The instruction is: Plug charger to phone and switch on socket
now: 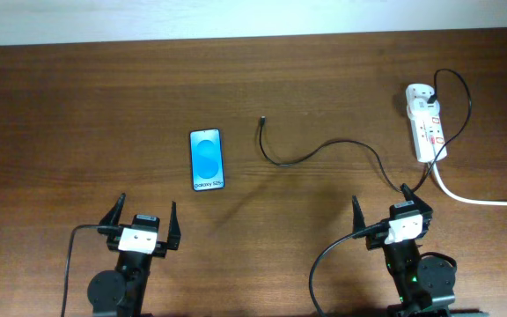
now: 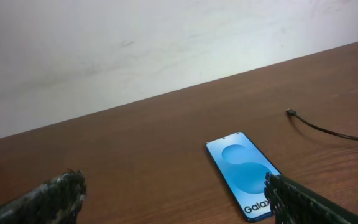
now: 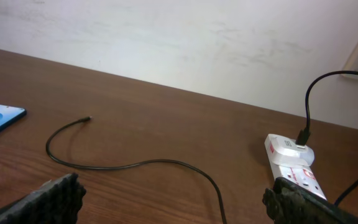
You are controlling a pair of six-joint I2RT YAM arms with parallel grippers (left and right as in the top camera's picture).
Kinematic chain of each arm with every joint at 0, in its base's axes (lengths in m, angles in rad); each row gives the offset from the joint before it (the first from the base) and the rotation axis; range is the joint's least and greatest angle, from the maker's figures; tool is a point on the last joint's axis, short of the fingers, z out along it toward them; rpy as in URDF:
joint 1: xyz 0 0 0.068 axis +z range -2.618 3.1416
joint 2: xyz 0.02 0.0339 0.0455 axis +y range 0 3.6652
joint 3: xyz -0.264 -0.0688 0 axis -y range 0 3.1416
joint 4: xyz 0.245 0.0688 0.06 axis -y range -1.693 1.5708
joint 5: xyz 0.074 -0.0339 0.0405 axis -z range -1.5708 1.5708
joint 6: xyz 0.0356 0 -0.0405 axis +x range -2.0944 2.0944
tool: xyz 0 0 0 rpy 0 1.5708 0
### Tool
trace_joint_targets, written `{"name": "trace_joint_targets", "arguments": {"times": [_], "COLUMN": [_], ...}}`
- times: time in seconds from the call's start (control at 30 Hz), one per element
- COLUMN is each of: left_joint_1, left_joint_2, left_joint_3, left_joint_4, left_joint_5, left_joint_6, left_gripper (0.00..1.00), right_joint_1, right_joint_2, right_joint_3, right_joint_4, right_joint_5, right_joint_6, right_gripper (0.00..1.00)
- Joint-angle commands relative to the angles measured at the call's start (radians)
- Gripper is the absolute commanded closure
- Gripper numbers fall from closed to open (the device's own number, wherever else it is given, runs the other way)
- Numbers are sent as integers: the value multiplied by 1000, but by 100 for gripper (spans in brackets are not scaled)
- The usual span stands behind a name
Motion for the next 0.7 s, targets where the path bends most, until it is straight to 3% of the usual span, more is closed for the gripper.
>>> {"name": "trace_joint_targets", "arguments": {"times": [0.0, 0.67], "left_joint_1": [-4, -4], "left_joint_2": [-10, -10], "left_joint_3": [-2, -2], "left_joint_4": [-6, -7], "left_joint_5": [-16, -21], "left_joint_6": [16, 15], "left_gripper": [1, 1], "right_joint_1": [-3, -3], "right_joint_2": [-10, -10], "right_joint_3": [-5, -5], "right_joint_4": [-5, -5], "right_joint_5": [5, 5], "right_joint_6": [14, 14], "right_gripper": [2, 2]}}
